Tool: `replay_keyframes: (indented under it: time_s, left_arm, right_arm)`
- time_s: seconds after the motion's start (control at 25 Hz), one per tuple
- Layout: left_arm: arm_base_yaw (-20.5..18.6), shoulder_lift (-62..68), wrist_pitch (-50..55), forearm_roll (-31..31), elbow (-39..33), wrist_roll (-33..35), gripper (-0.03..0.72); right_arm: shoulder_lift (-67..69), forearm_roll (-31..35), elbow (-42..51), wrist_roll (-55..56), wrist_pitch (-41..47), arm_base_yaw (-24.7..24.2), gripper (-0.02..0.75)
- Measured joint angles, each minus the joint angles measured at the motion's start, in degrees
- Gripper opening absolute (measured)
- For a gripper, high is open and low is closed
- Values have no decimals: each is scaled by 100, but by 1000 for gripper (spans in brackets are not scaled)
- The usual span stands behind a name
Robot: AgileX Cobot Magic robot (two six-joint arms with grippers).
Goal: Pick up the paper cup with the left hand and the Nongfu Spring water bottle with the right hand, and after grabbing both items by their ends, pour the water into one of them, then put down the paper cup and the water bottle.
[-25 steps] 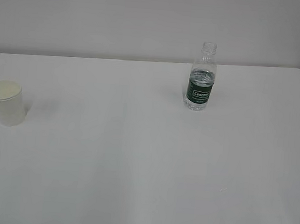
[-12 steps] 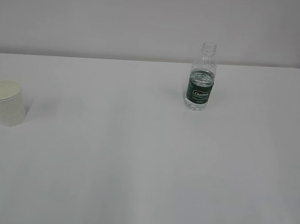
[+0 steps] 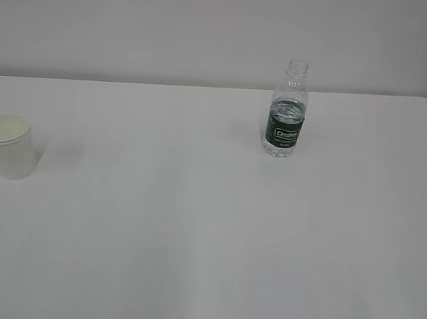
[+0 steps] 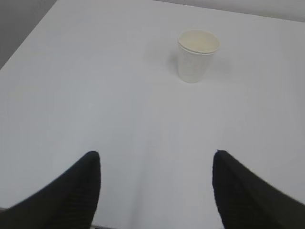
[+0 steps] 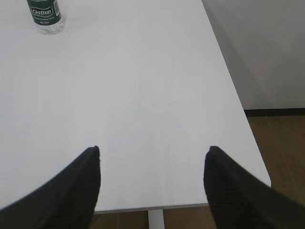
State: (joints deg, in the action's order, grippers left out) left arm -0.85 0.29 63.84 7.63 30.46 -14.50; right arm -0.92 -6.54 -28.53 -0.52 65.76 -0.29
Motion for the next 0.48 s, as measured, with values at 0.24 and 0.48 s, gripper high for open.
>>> replay_keyframes:
  time_s: [0.24,0.48]
  left_arm:
    - [0,0,0,0,0,0,524]
    - [0,0,0,0,0,0,524]
  right_arm:
    - [0,0,0,0,0,0,519]
    - [0,0,0,0,0,0,519]
